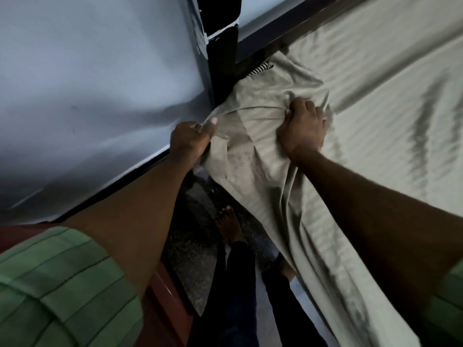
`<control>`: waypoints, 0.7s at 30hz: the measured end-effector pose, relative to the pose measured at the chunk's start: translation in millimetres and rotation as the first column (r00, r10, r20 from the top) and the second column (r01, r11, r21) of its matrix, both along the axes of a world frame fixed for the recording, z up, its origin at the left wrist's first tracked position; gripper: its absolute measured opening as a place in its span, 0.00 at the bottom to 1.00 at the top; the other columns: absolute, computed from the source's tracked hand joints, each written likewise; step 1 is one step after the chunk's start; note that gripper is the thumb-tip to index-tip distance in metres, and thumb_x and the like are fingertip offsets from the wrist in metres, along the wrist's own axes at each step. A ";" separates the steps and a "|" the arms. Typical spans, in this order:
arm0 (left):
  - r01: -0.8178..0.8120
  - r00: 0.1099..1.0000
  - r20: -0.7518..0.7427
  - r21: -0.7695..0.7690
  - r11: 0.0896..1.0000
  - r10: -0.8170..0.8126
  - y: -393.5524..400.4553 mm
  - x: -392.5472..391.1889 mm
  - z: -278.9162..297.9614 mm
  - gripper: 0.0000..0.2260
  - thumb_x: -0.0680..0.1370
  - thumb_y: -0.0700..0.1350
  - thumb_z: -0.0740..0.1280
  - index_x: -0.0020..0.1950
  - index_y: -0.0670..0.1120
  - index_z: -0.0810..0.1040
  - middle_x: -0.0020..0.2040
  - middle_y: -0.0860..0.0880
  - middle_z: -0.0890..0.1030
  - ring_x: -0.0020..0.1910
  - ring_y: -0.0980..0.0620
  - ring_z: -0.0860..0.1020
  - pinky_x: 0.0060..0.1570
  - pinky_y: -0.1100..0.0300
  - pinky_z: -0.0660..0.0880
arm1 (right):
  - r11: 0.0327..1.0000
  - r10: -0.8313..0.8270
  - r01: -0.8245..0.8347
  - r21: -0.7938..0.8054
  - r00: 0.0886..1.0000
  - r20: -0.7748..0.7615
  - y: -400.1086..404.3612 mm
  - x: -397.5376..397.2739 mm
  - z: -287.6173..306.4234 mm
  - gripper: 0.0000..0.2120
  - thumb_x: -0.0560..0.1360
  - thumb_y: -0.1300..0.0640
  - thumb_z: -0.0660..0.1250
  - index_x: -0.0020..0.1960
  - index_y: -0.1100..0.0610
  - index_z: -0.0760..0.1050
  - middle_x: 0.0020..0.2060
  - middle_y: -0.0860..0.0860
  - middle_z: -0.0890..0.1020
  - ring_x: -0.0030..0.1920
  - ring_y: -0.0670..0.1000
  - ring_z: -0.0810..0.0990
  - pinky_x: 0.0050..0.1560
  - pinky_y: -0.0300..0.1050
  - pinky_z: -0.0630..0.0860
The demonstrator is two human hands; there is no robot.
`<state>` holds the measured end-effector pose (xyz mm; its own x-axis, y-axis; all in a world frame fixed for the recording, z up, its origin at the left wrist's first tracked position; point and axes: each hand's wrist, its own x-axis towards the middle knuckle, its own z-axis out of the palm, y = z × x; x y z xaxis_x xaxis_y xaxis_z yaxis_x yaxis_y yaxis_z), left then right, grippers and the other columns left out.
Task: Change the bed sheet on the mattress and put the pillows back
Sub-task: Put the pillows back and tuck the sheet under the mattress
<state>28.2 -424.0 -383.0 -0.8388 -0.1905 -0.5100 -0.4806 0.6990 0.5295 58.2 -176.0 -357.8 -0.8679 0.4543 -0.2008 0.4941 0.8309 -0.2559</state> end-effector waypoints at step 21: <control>-0.410 0.883 0.422 0.477 0.777 0.207 72.2 34.9 -26.0 0.08 0.84 0.38 0.61 0.60 0.48 0.75 0.49 0.46 0.79 0.37 0.53 0.78 0.31 0.64 0.71 | 0.985 0.145 -0.133 0.112 0.984 -0.106 5.6 -2.0 -6.9 0.14 0.82 0.50 0.56 0.60 0.55 0.75 0.59 0.55 0.78 0.61 0.61 0.73 0.62 0.59 0.66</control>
